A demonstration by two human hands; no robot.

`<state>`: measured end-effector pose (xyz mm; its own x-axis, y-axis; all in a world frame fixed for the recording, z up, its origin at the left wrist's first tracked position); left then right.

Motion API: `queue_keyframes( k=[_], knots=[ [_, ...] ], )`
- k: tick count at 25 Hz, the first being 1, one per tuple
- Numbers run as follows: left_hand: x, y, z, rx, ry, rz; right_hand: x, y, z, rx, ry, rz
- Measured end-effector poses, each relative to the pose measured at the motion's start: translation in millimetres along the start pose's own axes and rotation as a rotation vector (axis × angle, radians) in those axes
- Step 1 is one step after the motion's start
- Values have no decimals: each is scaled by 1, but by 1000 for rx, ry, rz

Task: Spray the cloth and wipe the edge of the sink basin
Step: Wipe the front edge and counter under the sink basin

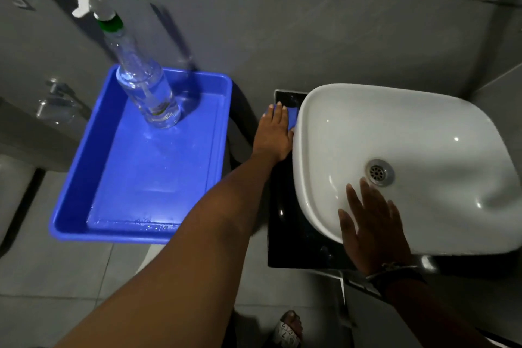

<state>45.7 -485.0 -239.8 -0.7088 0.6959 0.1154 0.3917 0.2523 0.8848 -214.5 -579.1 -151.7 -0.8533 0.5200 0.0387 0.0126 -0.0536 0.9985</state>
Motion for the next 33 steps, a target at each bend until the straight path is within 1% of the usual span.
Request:
queue_keyframes(
  k=[5,11,13,16,18,20,22,24,27,33],
  knots=[
    [-13,9,0,-46,-36,41,0,14,9,-6,-11,15],
    [-28,3,6,-85,-29,46,0,13,9,-26,-23,34],
    [-30,9,6,-109,-28,21,-1,14,8,-29,-24,50],
    [-24,10,4,-90,2,56,-1,10,7,-14,-19,80],
    [-4,1,-3,-65,-1,12,1,11,4,-21,-25,92],
    [20,-2,-6,41,45,-56,-1,12,3,-30,-29,109],
    [52,-8,-11,58,49,-81,-3,13,6,-27,-18,129],
    [77,-19,-26,48,10,-76,-3,14,4,-24,-31,123],
    [111,-29,-36,62,23,-62,0,14,7,-3,-23,129],
    [174,-52,-58,77,25,-108,-2,17,7,20,-27,146]
  ],
)
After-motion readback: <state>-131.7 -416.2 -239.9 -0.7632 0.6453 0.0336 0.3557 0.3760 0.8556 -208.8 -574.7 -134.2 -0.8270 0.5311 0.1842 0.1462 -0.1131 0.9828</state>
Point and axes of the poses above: each hand's wrist, its own x-axis away from the middle knuckle, its own y-axis out of the back of the hand, z = x × y, the point moved 6 cm from there along -x, towards the middle knuckle, and after that the axes turned 11 degrees about -y, right-handed, at the moved point
